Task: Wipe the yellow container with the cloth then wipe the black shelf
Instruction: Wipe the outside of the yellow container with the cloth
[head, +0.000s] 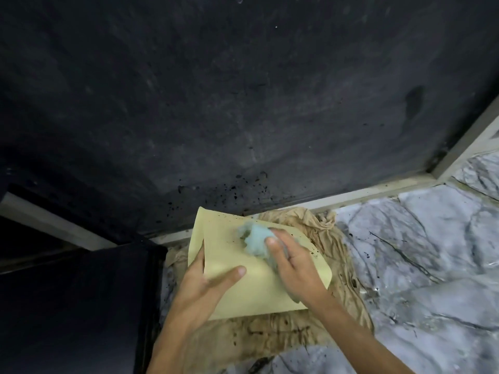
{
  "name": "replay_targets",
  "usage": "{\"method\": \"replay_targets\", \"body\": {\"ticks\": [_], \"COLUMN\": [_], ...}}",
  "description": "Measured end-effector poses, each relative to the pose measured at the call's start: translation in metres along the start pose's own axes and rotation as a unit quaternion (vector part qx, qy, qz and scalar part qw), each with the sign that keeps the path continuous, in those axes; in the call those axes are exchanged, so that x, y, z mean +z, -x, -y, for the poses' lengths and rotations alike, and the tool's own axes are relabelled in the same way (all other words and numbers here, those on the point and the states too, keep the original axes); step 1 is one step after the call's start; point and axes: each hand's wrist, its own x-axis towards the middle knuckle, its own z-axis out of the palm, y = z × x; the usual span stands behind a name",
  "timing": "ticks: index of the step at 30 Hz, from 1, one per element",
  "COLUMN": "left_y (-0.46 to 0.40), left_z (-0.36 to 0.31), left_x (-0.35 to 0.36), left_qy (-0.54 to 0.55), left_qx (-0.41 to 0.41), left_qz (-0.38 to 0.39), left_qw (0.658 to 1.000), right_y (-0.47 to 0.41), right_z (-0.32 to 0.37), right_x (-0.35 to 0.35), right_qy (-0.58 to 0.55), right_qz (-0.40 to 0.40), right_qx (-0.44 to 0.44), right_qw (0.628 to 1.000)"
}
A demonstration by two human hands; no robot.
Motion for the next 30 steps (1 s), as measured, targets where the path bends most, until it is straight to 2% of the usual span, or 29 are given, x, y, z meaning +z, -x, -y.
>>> {"method": "replay_targets", "body": {"ticks": [2,4,9,12,15,19,24,26,30], "left_y": [-0.002,-0.001,0.003,0.005,0.005,0.006,0.007,0.006,0.006], "left_z": [-0.002,-0.001,0.007,0.005,0.004,0.003,0.003,0.002,0.001], "left_x": [-0.003,-0.002,0.008,0.012,0.015,0.014,0.019,0.019,0.019], "left_qy": [-0.02,-0.027,-0.019,0.007,0.009,0.011,-0.01,-0.02,-0.022], "left_qx": [0.013,0.012,0.006,0.009,0.014,0.0,-0.028,-0.026,-0.013], "left_qz": [0.016,0.028,0.033,0.007,-0.003,0.004,0.011,0.018,0.013], "left_qw": [1.0,0.999,0.999,1.0,1.0,1.0,0.999,0.999,1.0], "right_y": [0.003,0.003,-0.021,-0.038,-0.042,-0.028,-0.025,-0.026,-0.028], "right_z": [-0.012,-0.025,-0.033,-0.001,0.027,0.008,-0.036,-0.033,0.015], "right_x": [0.004,-0.004,-0.019,-0.001,0.019,0.015,-0.012,-0.009,0.021], "right_qy": [0.1,0.142,0.161,0.168,0.111,0.093,0.153,0.165,0.169], "right_qz": [0.069,0.114,0.12,0.191,0.238,0.207,0.12,0.141,0.215], "right_qx": [-0.039,-0.027,0.165,0.133,0.08,0.062,0.184,0.188,0.082], "right_qw": [0.992,0.983,0.966,0.958,0.962,0.972,0.964,0.958,0.958]}}
